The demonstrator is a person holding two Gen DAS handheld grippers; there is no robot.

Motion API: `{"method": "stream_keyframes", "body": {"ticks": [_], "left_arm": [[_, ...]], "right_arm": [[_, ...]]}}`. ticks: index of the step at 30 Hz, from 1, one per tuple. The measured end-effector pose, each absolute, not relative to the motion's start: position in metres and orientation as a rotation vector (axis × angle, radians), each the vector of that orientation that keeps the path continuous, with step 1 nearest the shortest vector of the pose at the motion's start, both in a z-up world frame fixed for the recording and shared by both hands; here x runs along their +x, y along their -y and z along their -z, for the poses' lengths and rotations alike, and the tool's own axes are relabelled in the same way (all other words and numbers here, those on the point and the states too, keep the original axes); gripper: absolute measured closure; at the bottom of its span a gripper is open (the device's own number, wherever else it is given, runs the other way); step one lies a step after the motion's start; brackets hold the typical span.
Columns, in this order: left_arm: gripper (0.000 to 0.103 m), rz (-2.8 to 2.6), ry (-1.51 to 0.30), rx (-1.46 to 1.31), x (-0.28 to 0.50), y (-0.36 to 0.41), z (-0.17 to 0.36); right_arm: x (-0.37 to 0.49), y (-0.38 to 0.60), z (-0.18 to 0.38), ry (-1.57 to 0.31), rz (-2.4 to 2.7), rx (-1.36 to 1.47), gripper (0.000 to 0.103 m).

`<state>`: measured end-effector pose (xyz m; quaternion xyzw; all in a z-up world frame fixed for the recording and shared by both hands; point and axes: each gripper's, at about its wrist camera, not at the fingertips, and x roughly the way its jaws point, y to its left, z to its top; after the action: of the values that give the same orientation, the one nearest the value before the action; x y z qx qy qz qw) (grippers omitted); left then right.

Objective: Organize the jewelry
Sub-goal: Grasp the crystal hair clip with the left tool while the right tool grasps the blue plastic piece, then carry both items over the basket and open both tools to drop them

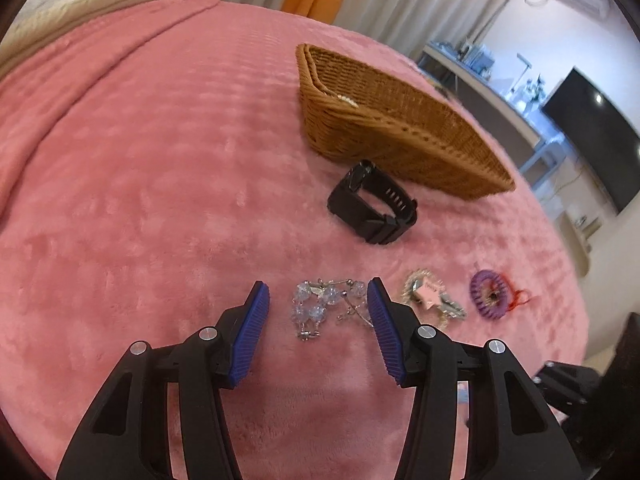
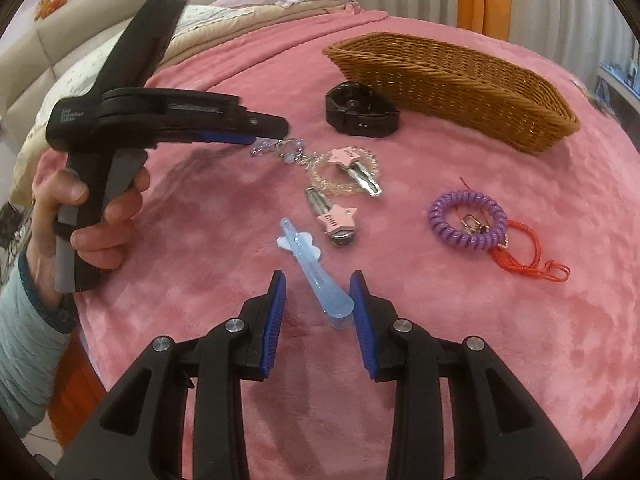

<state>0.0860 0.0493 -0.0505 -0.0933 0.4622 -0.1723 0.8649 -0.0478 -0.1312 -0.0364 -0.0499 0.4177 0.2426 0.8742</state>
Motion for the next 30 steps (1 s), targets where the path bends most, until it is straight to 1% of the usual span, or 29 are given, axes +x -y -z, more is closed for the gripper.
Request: {"method": "stream_keyframes", "body": {"ticks": [1,2,4,5,6,7,8,9,10,12,13,14,21,23,30], "left_arm": [[0.054,0.355,-0.971,-0.179,0.087,-0.047,0.051],[0.054,0.348,-0.972,-0.163,0.087,-0.044,0.052],[0.054,0.34,-0.971,-0.143,0.087,-0.043,0.052],[0.056,0.334,-0.972,-0.131,0.087,-0.042,0.052],[0.06,0.328,-0.971,-0.122,0.088,-0.042,0.053],[0.069,0.318,-0.973,-0.106,0.088,-0.04,0.054],[0.074,0.31,-0.973,-0.094,0.088,-0.04,0.054],[0.075,0.303,-0.97,-0.081,0.088,-0.038,0.055],[0.079,0.298,-0.966,-0.069,0.087,-0.038,0.054],[0.08,0.302,-0.951,-0.052,0.083,-0.036,0.052],[0.083,0.306,-0.944,-0.048,0.081,-0.036,0.052],[0.093,0.311,-0.938,-0.044,0.078,-0.035,0.051],[0.093,0.35,-0.917,-0.054,0.049,-0.045,0.045],[0.096,0.36,-0.913,-0.071,0.042,-0.05,0.045],[0.096,0.376,-0.883,-0.138,0.025,-0.062,0.044]], "right_arm": [[-0.049,0.129,0.036,-0.866,-0.499,-0.109,0.076],[-0.05,0.127,0.037,-0.864,-0.489,-0.116,0.088],[-0.051,0.125,0.037,-0.861,-0.467,-0.122,0.092],[-0.053,0.126,0.037,-0.854,-0.452,-0.122,0.092],[-0.054,0.127,0.037,-0.849,-0.441,-0.121,0.092],[-0.054,0.128,0.036,-0.843,-0.431,-0.121,0.092],[-0.055,0.129,0.036,-0.836,-0.42,-0.121,0.092],[-0.057,0.132,0.034,-0.83,-0.406,-0.115,0.092],[-0.058,0.135,0.033,-0.828,-0.396,-0.11,0.092],[-0.061,0.144,0.029,-0.818,-0.358,-0.102,0.092],[-0.062,0.148,0.028,-0.811,-0.34,-0.1,0.092],[-0.063,0.154,0.025,-0.803,-0.31,-0.096,0.092],[-0.058,0.179,0.033,-0.83,-0.23,-0.025,0.092],[-0.057,0.179,0.038,-0.843,-0.231,-0.015,0.092],[-0.06,0.184,0.045,-0.85,-0.25,0.042,0.09]]}}
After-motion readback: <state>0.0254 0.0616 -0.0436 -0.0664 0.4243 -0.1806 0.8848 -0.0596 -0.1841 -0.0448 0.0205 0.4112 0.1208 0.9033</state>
